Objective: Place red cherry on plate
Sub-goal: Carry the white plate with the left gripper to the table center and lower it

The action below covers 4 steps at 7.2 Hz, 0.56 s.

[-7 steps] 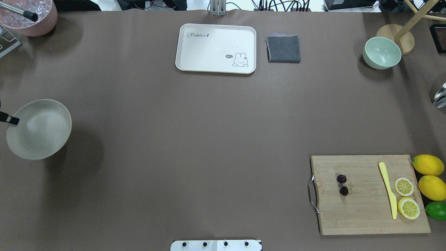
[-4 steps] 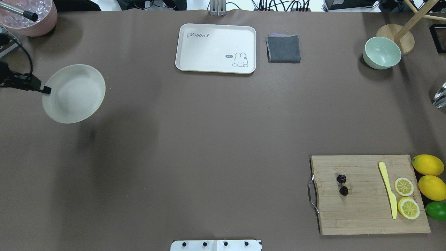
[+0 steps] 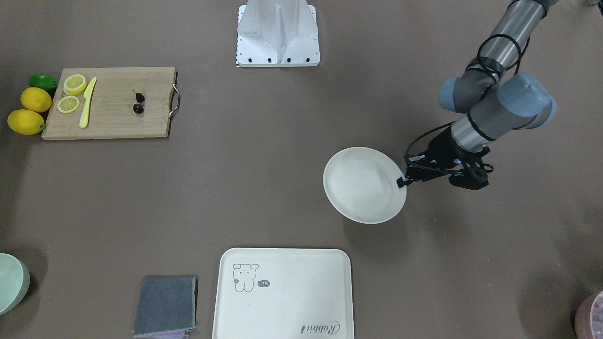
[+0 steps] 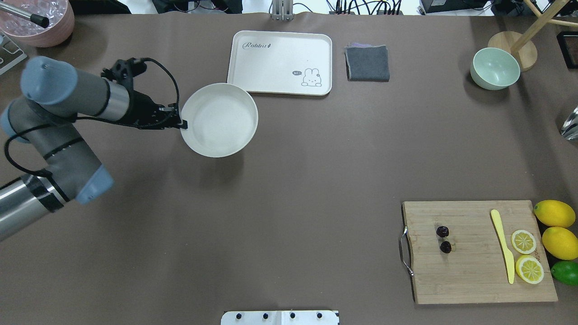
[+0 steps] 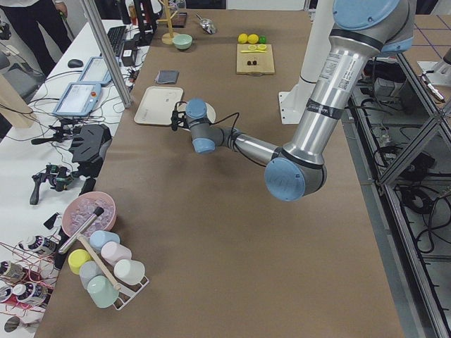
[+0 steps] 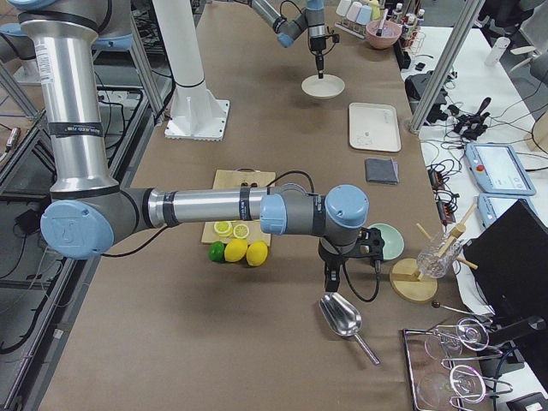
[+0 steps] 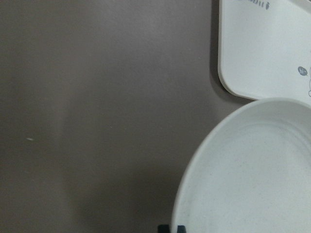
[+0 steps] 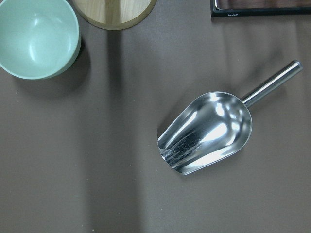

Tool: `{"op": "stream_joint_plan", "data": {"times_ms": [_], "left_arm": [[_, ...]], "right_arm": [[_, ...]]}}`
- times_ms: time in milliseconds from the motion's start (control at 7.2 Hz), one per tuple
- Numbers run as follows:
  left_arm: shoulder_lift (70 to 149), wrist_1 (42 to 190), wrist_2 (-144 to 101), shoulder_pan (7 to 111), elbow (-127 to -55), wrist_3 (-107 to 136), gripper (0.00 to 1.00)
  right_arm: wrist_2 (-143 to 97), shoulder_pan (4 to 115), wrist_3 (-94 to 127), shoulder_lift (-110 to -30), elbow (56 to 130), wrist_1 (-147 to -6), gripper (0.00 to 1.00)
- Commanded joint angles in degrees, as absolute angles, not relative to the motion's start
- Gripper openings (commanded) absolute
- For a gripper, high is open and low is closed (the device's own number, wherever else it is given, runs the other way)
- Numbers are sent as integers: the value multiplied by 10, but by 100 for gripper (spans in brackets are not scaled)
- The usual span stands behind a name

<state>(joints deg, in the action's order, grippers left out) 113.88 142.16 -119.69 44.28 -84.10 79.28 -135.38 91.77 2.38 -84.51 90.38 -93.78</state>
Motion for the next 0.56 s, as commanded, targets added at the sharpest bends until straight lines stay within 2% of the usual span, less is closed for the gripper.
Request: {"op": "stream_joint_plan", "data": {"times_ms": [0,139,417], "left_arm": [[1149,1285,-1070,326,-942,837,0],[1162,1229,-1037,296,-965,859,0],[1172,1223,-1003,256,-959,870,0]], "right_arm": [[-1354,916,25,-845,904,-938,100],[-1354,914,25,-842,904,-938,100],[-1356,913,25,-841,910,-939,100]]}}
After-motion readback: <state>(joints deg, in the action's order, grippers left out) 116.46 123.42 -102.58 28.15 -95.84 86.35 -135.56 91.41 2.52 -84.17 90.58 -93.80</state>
